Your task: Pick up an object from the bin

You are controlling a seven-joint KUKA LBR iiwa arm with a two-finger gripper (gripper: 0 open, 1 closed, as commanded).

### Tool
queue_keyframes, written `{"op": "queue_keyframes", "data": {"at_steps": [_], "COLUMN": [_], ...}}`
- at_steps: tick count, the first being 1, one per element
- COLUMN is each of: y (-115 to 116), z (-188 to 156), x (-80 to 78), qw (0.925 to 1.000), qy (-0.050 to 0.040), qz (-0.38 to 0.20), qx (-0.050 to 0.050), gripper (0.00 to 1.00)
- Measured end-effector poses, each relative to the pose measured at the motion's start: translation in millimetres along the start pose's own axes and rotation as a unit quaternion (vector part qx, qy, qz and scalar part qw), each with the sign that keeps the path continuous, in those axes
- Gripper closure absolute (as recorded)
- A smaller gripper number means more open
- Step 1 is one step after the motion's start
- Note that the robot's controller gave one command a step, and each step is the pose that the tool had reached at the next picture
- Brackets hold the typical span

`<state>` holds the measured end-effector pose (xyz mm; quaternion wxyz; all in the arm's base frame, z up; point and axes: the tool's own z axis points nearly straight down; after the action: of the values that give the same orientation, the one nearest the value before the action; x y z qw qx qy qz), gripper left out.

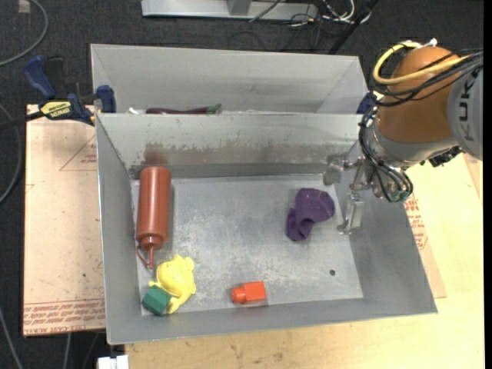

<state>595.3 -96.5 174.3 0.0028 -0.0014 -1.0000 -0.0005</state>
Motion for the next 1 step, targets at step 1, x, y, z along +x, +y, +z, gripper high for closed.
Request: {"op": "queue_keyframes", "data": {"at_steps": [1], "y": [0.3], "z": [-4.9], "x": [-1.4], "qw": [1.0], "qy": [-0.0037], "qz": [-0.001], "qx": [0.0], "gripper": [0.0]}}
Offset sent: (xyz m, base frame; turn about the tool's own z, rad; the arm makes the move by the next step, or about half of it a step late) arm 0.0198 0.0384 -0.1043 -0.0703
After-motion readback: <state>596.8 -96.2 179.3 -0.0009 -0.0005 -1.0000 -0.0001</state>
